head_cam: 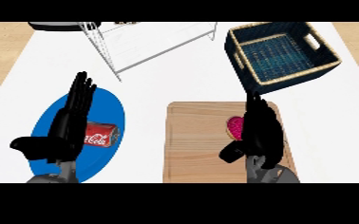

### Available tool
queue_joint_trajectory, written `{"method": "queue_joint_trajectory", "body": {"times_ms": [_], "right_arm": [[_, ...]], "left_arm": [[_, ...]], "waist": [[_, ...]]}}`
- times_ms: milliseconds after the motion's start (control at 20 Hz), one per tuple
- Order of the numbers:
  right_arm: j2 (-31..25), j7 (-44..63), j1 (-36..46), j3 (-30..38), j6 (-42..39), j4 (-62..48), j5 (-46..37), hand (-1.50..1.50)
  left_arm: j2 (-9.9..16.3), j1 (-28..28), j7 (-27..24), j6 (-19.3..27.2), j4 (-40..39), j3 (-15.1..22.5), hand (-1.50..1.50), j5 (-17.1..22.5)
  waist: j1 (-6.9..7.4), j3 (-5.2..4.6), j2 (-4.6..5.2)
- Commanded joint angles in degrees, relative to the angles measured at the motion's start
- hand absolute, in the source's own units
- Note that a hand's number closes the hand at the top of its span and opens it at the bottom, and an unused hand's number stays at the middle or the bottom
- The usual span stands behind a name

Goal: Pick the cupcake from the cutting board and place it in the basket

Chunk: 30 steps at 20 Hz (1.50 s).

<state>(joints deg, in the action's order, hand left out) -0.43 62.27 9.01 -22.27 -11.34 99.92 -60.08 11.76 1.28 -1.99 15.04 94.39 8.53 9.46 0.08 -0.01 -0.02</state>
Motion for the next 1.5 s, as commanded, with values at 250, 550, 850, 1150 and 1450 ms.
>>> {"method": "queue_joint_trajectory", "body": {"times_ms": [250, 550, 850, 1150, 1450], "right_arm": [[0.4, 6.9, 2.3, -1.6, 3.5, -5.6, 2.4, -1.5], [0.4, 2.9, 0.5, 2.1, 1.1, -3.8, 2.2, -1.5], [0.4, -2.0, -1.6, 3.2, 7.0, -10.8, 0.7, -1.5], [0.4, -3.1, -0.2, 2.3, 8.3, -13.3, 2.9, 1.5], [-2.5, -11.2, -0.8, 2.6, 5.7, -17.8, 1.7, 1.5]], "left_arm": [[-1.4, -0.1, 2.2, -1.0, 2.0, -1.1, 0.0, -1.0], [-2.3, -1.4, 1.2, -2.0, 1.7, -2.3, 0.0, -2.2], [-0.8, 0.2, 2.8, -4.7, 1.8, -5.6, 0.0, -1.2], [-4.2, -1.6, -0.5, -5.8, -0.3, -4.8, 0.0, -3.1], [-3.6, -4.4, 2.4, -5.6, 5.5, -4.2, 0.0, -3.9]], "waist": [[0.15, 0.02, 0.0], [0.01, 0.01, -0.02], [-0.02, 0.01, 0.01], [0.0, 0.01, 0.01], [0.17, 0.02, -0.01]]}}
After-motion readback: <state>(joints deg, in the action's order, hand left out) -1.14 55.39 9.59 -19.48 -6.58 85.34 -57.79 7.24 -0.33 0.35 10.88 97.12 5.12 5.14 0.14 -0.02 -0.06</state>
